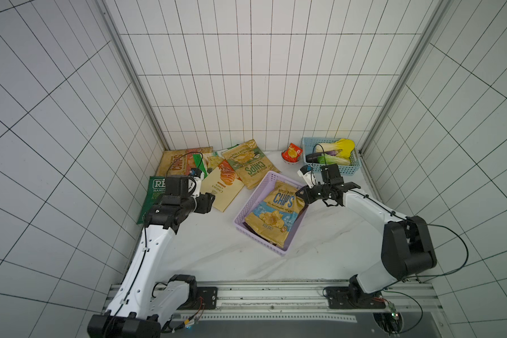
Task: Put the potato chips into the basket
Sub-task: Place the potato chip in the basket.
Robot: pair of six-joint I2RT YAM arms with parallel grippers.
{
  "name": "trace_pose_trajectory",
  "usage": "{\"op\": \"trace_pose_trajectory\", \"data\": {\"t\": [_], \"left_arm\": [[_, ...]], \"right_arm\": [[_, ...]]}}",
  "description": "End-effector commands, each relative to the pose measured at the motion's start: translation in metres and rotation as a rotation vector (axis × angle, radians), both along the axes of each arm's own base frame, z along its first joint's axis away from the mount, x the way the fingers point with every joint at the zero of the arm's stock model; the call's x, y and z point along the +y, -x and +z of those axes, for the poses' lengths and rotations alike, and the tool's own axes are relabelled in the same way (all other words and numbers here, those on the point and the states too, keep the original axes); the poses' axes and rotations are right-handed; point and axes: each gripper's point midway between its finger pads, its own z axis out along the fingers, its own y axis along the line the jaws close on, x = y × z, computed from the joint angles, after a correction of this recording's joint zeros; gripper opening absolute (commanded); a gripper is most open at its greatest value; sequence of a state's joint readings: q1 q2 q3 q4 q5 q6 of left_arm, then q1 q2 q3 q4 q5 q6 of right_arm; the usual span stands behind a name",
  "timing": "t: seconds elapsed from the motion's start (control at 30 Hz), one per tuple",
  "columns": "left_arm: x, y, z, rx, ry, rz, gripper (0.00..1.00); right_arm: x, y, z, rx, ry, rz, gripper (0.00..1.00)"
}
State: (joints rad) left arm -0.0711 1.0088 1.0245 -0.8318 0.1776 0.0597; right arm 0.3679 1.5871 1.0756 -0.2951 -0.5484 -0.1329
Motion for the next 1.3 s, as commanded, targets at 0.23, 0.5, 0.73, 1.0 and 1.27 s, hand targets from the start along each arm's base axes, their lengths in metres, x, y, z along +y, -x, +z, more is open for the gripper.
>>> {"op": "trace_pose_trajectory", "data": {"t": [0.23,0.5,0.73,1.0,1.27], "left_arm": [[-0.005,0.0,0.004,-0.03,0.011,-0.012,0.66],[-0.004,-0.002,0.0,-0.028,0.007,-0.01,0.67],[-0.005,-0.003,-0.004,-0.018,0.009,-0.017,0.67],[-0.006,-0.003,-0.006,-0.011,0.01,-0.021,0.67],[-0.005,-0.003,-0.006,-0.009,0.003,-0.016,0.67]], "right_arm": [[0.01,-0.026,0.008,-0.025,-0.008,0.021,0.26],[-0.018,-0.033,0.059,-0.089,0.018,-0.205,0.45],[0.018,-0.003,0.052,0.144,-0.126,-0.248,0.33],[0.021,-0.008,-0.016,0.279,-0.048,-0.354,0.36],[0.004,-0.008,-0.075,0.357,0.073,-0.415,0.42]]}}
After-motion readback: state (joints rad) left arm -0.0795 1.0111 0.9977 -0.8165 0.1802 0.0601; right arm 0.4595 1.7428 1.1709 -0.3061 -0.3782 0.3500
